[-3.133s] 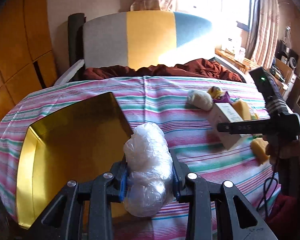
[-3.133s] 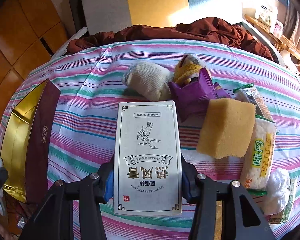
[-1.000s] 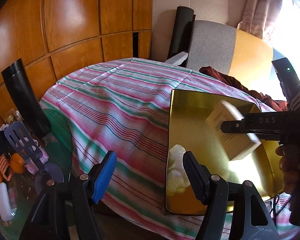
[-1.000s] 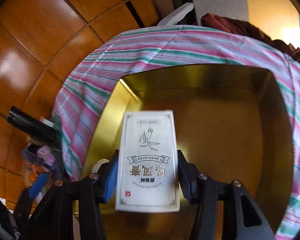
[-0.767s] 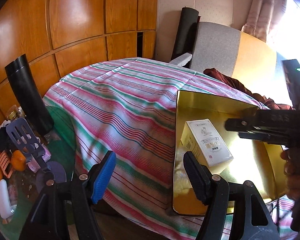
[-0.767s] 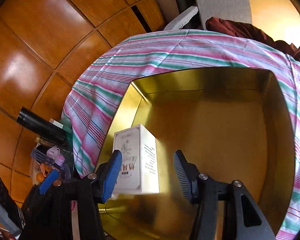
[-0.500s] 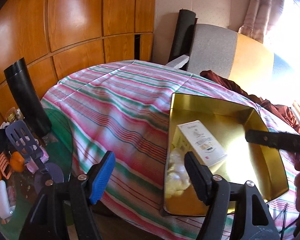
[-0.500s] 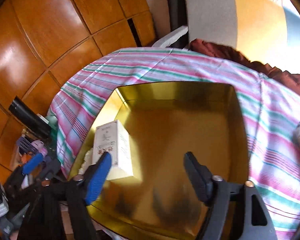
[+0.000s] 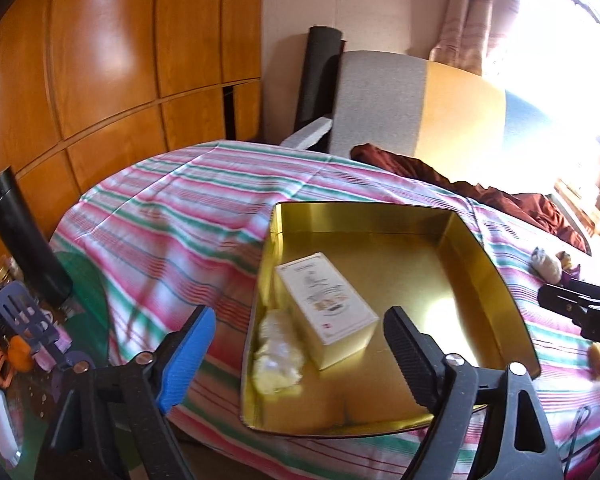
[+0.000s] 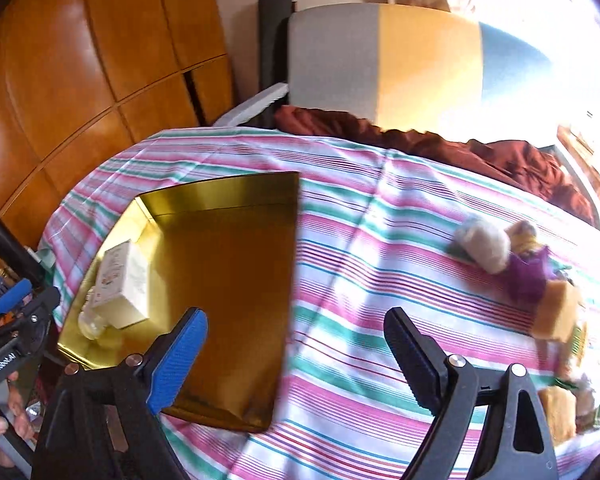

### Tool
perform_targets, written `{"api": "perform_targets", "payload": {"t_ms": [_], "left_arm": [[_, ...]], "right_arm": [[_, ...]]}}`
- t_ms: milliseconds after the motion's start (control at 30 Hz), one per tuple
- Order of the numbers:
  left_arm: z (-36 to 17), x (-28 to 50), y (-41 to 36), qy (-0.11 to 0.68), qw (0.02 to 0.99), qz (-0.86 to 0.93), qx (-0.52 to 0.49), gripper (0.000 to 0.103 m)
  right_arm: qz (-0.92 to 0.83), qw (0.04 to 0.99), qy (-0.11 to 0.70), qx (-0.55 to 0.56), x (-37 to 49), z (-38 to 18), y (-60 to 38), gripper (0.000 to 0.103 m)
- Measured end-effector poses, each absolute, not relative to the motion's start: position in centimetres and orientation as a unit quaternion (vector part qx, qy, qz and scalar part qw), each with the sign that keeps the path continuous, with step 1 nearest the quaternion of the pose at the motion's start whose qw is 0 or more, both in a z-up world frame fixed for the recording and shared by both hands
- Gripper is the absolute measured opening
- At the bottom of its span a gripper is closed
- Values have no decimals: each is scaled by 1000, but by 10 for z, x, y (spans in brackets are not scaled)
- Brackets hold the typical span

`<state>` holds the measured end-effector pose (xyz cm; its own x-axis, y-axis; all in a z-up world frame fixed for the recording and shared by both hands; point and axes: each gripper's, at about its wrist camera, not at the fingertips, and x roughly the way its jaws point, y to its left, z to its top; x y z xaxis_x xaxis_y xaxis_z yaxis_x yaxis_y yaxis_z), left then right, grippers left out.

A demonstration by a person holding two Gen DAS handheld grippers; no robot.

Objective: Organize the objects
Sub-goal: 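Move both tools back toward the remaining items on the cloth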

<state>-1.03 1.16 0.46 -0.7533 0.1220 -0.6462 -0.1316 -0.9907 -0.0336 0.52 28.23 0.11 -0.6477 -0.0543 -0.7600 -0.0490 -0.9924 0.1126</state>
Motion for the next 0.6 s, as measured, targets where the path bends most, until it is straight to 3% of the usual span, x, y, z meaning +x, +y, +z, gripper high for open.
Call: {"api": "perform_targets", "payload": {"t_ms": [600], "left_arm": [[10,7,111,68,187,920,-338,89]], "right_arm": [[-882,-195,-143,404,87,1,459,92]]}}
